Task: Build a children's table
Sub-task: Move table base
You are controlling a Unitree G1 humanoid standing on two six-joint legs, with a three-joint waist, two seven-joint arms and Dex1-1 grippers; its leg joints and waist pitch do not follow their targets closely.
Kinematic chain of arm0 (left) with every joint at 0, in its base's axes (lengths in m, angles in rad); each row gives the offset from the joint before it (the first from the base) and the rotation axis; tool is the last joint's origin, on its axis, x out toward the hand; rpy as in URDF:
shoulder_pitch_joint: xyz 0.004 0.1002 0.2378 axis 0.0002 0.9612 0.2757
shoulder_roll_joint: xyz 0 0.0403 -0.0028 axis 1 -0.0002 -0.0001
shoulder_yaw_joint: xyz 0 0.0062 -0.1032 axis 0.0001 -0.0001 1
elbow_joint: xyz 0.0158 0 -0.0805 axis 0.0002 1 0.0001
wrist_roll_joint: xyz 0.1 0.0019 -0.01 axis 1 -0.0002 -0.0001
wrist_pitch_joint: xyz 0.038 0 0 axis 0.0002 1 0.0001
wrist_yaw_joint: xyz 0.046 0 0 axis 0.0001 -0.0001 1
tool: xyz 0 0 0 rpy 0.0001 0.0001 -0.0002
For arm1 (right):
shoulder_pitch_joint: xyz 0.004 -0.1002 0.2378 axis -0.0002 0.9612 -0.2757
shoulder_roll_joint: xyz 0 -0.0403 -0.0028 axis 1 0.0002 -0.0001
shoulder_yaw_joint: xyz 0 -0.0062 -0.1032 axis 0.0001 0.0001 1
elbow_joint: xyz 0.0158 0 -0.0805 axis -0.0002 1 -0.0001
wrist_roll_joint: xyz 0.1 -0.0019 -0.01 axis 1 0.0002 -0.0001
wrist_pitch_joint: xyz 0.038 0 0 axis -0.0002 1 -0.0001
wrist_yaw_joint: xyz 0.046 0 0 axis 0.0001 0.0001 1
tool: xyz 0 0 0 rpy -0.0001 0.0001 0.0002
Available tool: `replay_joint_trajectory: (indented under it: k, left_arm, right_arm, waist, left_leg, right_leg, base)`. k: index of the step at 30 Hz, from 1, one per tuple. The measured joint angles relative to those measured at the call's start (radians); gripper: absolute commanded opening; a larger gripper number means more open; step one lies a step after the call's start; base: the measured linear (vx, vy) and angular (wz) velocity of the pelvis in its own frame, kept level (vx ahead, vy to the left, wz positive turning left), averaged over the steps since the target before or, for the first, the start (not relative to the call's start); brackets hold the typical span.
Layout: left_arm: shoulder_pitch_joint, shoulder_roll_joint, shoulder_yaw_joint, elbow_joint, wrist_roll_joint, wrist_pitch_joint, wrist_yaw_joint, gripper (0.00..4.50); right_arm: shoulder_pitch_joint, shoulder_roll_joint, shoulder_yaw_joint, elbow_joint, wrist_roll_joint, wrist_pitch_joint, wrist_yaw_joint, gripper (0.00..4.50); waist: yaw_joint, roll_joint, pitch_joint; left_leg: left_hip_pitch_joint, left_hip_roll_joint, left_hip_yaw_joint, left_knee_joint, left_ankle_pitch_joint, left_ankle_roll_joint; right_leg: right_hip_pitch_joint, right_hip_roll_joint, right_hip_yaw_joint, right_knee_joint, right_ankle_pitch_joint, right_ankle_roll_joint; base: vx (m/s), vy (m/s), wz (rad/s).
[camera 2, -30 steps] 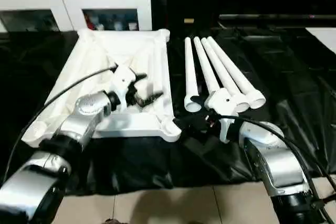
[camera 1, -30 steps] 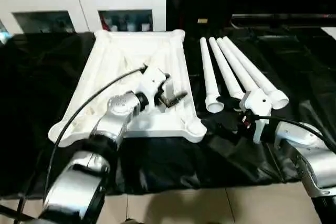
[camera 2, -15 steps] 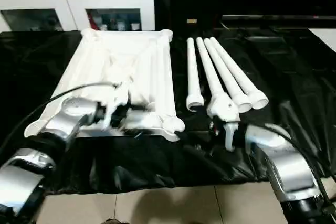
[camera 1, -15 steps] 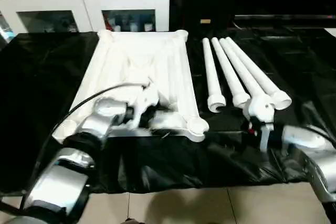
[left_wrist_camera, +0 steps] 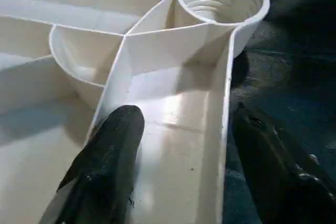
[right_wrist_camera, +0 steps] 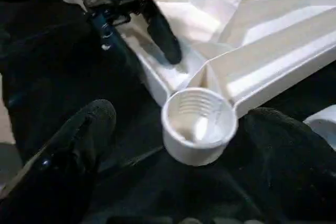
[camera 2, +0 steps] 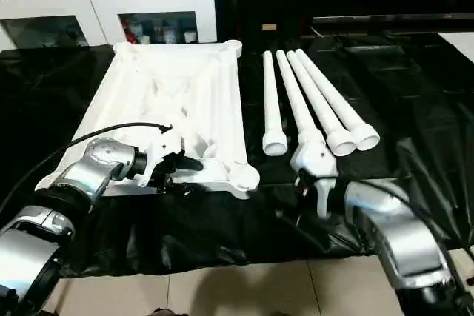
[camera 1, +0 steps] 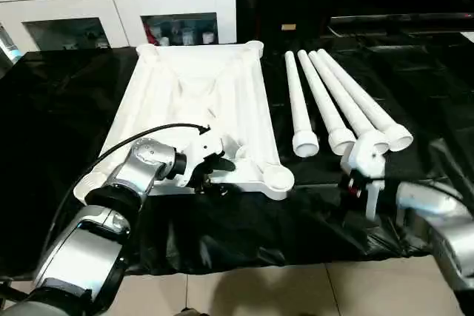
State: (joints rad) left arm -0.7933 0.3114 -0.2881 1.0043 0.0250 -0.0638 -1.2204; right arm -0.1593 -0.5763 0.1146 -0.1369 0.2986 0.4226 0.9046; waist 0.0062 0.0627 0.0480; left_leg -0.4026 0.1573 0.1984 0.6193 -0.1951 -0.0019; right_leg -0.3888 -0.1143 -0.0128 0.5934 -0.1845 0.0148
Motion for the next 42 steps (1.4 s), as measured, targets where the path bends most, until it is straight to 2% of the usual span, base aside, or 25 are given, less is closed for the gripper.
replay_joint_trajectory:
  k: [14,17,20,30,33,35,39,42]
  left_arm:
    - [0.000,-0.007,-0.002,-0.008,0.013,0.000,0.004,1.82]
    - [0.000,-0.008,-0.003,-0.009,0.015,0.001,0.003,1.46]
    - [0.000,-0.010,-0.004,-0.010,0.018,0.004,0.003,1.36]
    - [0.019,-0.016,-0.002,-0.066,0.021,0.060,0.038,0.54]
    - [0.041,-0.016,0.000,-0.117,0.021,0.088,0.064,0.45]
    - [0.062,-0.017,0.005,-0.163,0.021,0.120,0.096,0.22]
    - [0.138,-0.018,0.018,-0.318,0.021,0.210,0.157,0.08]
    - [0.203,-0.017,0.036,-0.440,0.020,0.284,0.216,0.03]
  right_arm:
    - [0.000,-0.015,0.012,-0.001,0.000,0.007,0.019,4.50]
    - [0.000,-0.016,0.012,-0.001,0.000,0.009,0.019,4.50]
    - [0.000,-0.016,0.013,-0.001,0.000,0.010,0.019,4.50]
    - [-0.001,-0.016,0.016,-0.002,0.000,0.010,0.018,4.50]
    - [-0.001,-0.015,0.016,-0.002,-0.001,0.009,0.014,4.50]
    - [-0.001,-0.014,0.017,-0.003,-0.007,0.007,0.008,4.50]
    - [0.000,-0.005,0.018,-0.004,-0.019,0.002,-0.008,4.50]
    - [0.002,-0.003,0.018,-0.007,-0.022,0.000,-0.015,4.50]
  waist:
    - [0.000,0.003,0.001]
    - [0.000,0.003,0.001]
    - [0.000,0.003,0.001]
    - [-0.001,0.004,0.001]
    - [-0.004,0.005,0.000]
    - [-0.008,0.007,0.000]
    - [-0.025,0.011,0.000]
    - [-0.031,0.013,-0.002]
  left_leg:
    - [0.000,0.000,0.000,0.000,0.000,0.000]
    - [0.000,0.000,0.000,0.000,0.000,0.000]
    - [0.000,0.000,0.000,0.000,0.000,0.000]
    - [0.000,0.000,0.000,-0.001,0.000,0.000]
    - [0.000,0.000,0.000,-0.002,0.000,0.000]
    - [0.000,0.000,0.000,-0.004,0.000,0.000]
    - [-0.001,0.000,0.001,-0.007,0.000,-0.001]
    - [0.000,0.000,0.000,-0.009,0.000,-0.001]
  right_leg:
    - [0.000,0.000,0.000,0.000,0.000,0.000]
    - [0.000,0.000,0.000,0.000,0.000,0.000]
    - [0.000,0.000,0.000,0.000,0.000,0.000]
    - [0.000,0.000,0.000,0.000,0.000,0.000]
    - [-0.001,0.000,0.000,-0.001,0.000,0.000]
    - [-0.002,0.000,0.000,-0.001,0.000,0.000]
    - [-0.005,0.001,0.000,-0.003,0.000,0.000]
    - [-0.009,0.001,0.000,-0.002,0.000,0.000]
  base:
    - [0.000,0.000,0.00]
    - [0.000,0.000,0.00]
    - [0.000,0.000,0.00]
    - [0.000,0.000,0.00]
    - [0.000,0.000,0.00]
    - [0.000,0.000,0.00]
    - [0.000,0.000,0.00]
    - [0.000,0.000,0.00]
